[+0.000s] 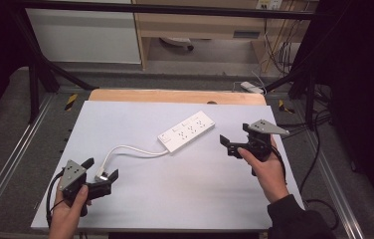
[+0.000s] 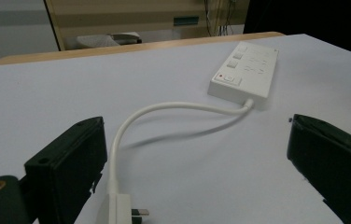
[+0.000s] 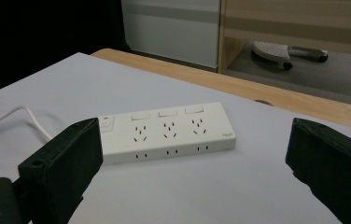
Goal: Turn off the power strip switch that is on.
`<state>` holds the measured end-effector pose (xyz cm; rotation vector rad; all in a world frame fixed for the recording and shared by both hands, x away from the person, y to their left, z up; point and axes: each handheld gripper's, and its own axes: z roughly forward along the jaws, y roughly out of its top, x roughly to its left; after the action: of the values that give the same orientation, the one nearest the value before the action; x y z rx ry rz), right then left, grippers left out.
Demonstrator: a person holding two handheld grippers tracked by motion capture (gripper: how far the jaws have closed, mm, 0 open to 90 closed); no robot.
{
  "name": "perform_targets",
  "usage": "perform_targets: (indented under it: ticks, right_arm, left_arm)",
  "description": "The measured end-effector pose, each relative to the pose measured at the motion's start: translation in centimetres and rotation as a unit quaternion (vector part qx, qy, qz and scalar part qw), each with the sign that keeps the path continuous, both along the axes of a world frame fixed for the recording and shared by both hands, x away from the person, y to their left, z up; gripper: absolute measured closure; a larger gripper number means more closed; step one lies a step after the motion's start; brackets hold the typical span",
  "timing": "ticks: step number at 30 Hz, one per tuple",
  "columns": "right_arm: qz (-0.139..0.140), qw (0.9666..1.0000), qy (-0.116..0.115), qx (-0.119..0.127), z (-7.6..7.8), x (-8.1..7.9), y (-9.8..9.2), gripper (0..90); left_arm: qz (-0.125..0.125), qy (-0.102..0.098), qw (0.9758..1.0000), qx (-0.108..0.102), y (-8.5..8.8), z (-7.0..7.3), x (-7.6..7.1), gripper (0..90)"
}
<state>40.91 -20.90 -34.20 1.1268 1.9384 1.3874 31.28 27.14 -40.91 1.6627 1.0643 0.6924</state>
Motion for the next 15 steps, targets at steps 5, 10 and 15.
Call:
perform_targets:
  ticks: [5, 10, 15]
  right_arm:
    - [0.006, 0.9999, -0.002, -0.008, 1.1, 1.6, 1.0, 3.7]
    - [0.001, 0.9999, 0.0, -0.011, 1.5, 2.8, 1.5, 6.9]
    - [-0.002, 0.9999, -0.002, -0.014, 2.1, 4.2, 2.0, 11.2]
  left_arm:
    - [-0.001, 0.0, 1.0, 0.0, 0.0, 0.0, 0.0, 4.7]
    - [-0.004, 0.001, 1.0, 0.002, -0.1, -0.1, 0.0, 4.7]
    - [-0.006, 0.003, 1.0, 0.005, -0.2, -0.1, 0.0, 4.7]
